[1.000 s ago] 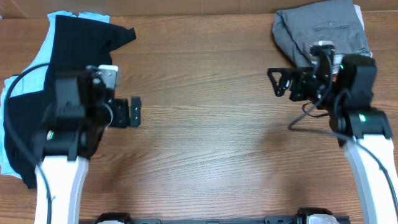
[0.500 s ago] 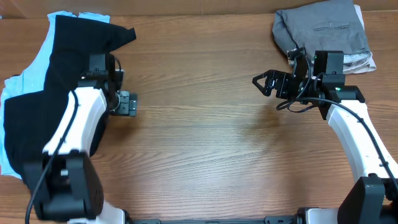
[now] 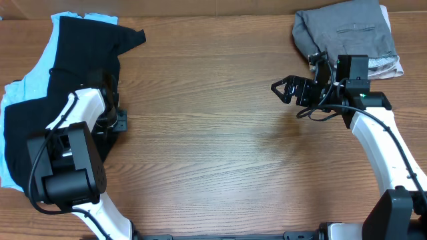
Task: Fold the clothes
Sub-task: 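Reach the left gripper to the black T-shirt and grasp its edge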
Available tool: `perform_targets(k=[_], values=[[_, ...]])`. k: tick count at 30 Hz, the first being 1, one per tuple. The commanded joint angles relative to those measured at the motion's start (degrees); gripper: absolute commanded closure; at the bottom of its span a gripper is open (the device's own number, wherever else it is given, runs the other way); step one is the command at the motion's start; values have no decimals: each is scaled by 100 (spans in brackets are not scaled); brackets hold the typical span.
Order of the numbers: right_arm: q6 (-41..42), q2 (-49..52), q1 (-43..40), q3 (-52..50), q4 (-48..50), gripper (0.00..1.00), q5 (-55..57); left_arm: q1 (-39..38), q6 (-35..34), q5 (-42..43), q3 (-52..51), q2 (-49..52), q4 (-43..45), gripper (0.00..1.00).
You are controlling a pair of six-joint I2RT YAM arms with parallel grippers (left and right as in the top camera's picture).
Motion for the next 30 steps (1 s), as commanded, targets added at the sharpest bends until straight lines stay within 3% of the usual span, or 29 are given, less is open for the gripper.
perform_targets(k=[1,5,11,14,25,30], values=[[0,7,33,114,68,0,15,-31,-4,52,59,122,-103,96],[0,7,33,114,74,0,15,-131,-260,299,367,118,-549,96],[2,7,33,114,114,0,11,-507,-258,2426,1609,118,-1318,96],[4,7,33,114,87,0,11,-887,-256,3008,2208,118,-1453,96],[4,7,-13,114,72,2,11,-2968,-280,3244,2894,118,-990,96],[4,7,-17,114,70,2,11,-3314,-415,3246,4129,118,-1075,96]])
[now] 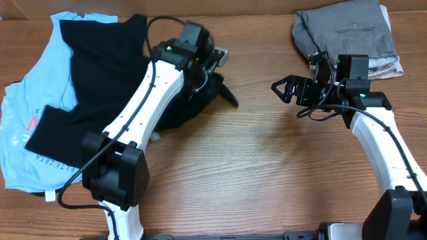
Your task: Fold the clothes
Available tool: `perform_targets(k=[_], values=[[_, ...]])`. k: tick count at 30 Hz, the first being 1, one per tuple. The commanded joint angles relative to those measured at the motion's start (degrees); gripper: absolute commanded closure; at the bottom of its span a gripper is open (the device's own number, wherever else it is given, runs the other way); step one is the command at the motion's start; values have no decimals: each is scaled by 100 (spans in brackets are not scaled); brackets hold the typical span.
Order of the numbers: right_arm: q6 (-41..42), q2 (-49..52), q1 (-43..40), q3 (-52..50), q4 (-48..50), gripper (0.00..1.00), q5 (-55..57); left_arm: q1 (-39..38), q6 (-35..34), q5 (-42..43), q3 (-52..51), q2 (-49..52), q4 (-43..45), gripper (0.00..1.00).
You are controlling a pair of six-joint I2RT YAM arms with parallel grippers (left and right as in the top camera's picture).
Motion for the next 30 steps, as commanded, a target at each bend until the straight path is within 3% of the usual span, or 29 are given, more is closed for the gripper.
perform_targets(k=[1,7,21,30], values=[[4,7,-11,114,31,2,11,-50,-195,232,1217,-24,-48,96],[2,7,-15,114,-9,0,9,-50,-275,376,2723,-24,-52,96],[-588,17,278,28,-11,0,-13,-50,-793,636,4131,-24,501,96],[-949,160,1001,-35,525,0,289,-50,-1134,1014,4496,-33,723,96]])
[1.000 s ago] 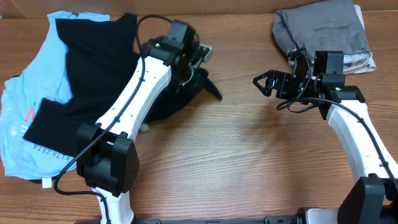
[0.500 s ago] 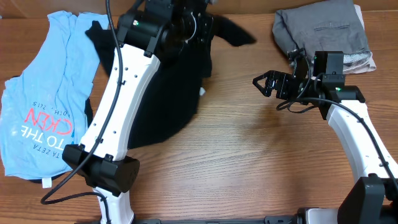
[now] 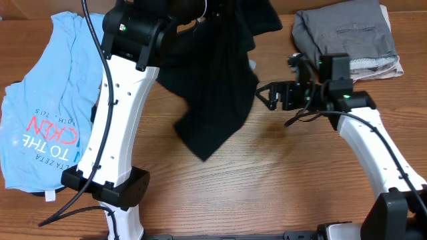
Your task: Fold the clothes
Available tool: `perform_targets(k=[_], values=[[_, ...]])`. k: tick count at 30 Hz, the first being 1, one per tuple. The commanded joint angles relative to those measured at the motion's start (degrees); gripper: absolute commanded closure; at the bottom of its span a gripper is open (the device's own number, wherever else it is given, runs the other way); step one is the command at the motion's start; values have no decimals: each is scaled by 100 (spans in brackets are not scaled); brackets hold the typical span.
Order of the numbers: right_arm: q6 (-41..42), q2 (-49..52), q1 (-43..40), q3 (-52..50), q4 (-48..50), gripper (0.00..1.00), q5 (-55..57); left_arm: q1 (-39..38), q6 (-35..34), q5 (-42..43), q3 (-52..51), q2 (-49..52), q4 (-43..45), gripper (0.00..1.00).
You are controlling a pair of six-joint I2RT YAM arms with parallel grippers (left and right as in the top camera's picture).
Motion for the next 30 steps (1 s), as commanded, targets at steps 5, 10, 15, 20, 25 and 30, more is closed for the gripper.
perform_targets(k=[5,10,15,20,25,30], values=[[-236,498,389,-24,592,0,643,-11,-197,501,195,-107,74,96],[-212,979,389,-24,791,1,769,-7,-197,498,192,-236,85,96],[-210,1143,389,-24,841,47,413,63,-192,323,195,-343,87,96],[-181,927,304,48,846,96,11,306,-225,153,195,-487,37,96],[-173,367,-11,420,212,96,17,682,-363,-579,195,-931,17,96],[-173,-317,-446,1250,-876,96,44,984,-229,-1298,192,-1593,-66,96]])
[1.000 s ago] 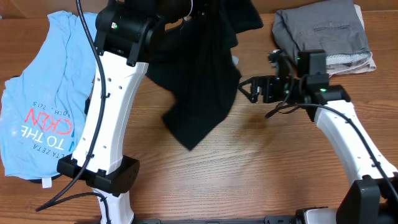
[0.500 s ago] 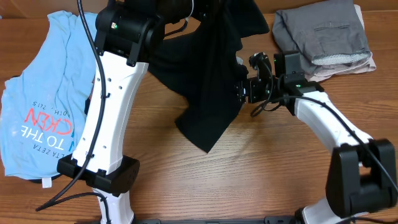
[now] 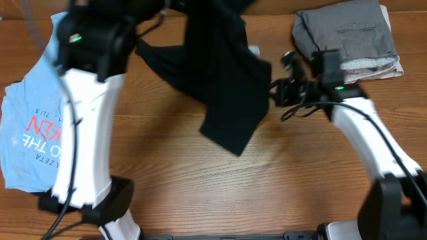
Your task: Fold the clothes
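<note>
A black garment [image 3: 220, 80] hangs in the air over the table's middle, its lower corner near the wood. It is held up by my left gripper [image 3: 190, 5], which is shut on its top at the upper edge of the overhead view, blurred and mostly hidden. The white left arm [image 3: 83, 133] rises from the near left. My right gripper [image 3: 273, 93] sits at the garment's right edge with its jaws spread. The cloth covers its fingertips. A light blue T-shirt [image 3: 27, 127] with red lettering lies flat at the left.
A folded grey pair of trousers [image 3: 350, 33] lies at the back right corner, on top of a lighter folded piece. The brown wooden table [image 3: 300, 180] stretches across the front and middle.
The hanging black garment has shifted right and now touches my right gripper's fingertips. My left arm has swung, its upper part now further left. The right gripper stays in nearly the same spot.
My left gripper was low on the black garment lying over the blue T-shirt at the left. Then it had dragged the garment toward the middle. Then it held it high above the table, and now the cloth hangs against my waiting right gripper.
</note>
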Available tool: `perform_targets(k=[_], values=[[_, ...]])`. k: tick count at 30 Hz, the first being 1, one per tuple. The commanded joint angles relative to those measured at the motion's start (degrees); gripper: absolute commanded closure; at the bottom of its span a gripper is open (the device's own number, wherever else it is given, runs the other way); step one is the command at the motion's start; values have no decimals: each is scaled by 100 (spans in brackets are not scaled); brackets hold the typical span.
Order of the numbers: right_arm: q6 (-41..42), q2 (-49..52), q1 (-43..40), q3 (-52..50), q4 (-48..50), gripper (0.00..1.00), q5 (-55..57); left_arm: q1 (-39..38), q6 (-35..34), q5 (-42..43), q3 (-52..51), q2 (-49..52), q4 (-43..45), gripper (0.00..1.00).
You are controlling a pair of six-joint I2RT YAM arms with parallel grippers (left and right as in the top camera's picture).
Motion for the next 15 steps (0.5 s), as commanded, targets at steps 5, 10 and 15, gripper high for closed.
perform_targets(k=[5,10,15], values=[[-15,-1108,-575,1856,-1727,96,498,221,518,-1672,192,-1508,-304,96],[-37,-1460,-621,3136,-2900,96,1038,221,660,-2365,192,-2188,-861,96],[-37,-1652,-621,4345,-4083,96,1541,221,658,-3195,192,-2837,-1456,96]])
